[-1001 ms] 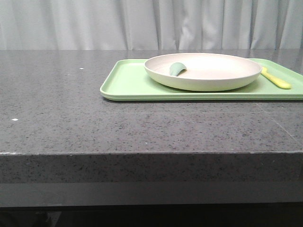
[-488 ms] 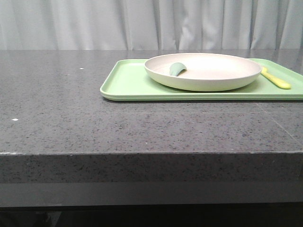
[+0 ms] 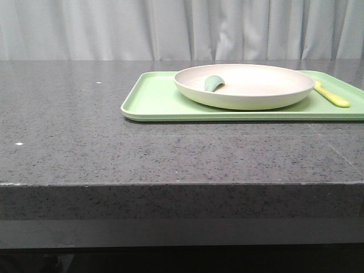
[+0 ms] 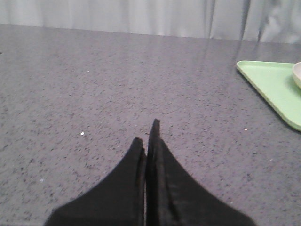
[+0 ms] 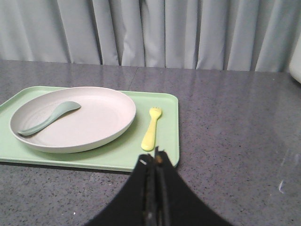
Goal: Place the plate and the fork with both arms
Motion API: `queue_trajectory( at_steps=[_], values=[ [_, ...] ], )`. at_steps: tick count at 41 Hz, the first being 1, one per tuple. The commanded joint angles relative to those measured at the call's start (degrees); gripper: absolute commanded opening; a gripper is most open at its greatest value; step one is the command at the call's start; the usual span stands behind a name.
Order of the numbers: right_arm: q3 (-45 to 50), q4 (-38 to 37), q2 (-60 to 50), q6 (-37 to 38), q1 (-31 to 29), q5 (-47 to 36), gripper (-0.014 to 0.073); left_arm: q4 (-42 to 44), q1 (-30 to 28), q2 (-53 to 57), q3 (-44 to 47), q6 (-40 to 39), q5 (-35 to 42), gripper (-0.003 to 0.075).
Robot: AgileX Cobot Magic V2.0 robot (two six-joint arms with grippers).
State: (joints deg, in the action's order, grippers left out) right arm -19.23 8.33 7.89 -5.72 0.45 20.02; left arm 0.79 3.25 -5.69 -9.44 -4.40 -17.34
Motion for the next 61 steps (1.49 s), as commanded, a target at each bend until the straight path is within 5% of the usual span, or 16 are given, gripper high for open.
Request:
queue_trajectory(
  at_steps=[1, 14, 61],
  values=[
    [-1.61, 0.18, 0.58, -0.77, -0.05, -5.2, -0.0114, -0.79, -1.81, 4.19, 2.13, -0.01, 4.92, -0.0018],
    [-1.61, 0.18, 0.58, -0.77, -0.05, -4.89, -0.0114, -0.79, -2.21, 7.28, 10.06, -0.01, 11.11, -0.0018],
    [-1.61, 0.18, 0.58, -0.77, -0.05, -4.75, -0.0114, -0.79, -2.21, 7.28, 9.92, -0.01, 11.17, -0.0018]
  ],
)
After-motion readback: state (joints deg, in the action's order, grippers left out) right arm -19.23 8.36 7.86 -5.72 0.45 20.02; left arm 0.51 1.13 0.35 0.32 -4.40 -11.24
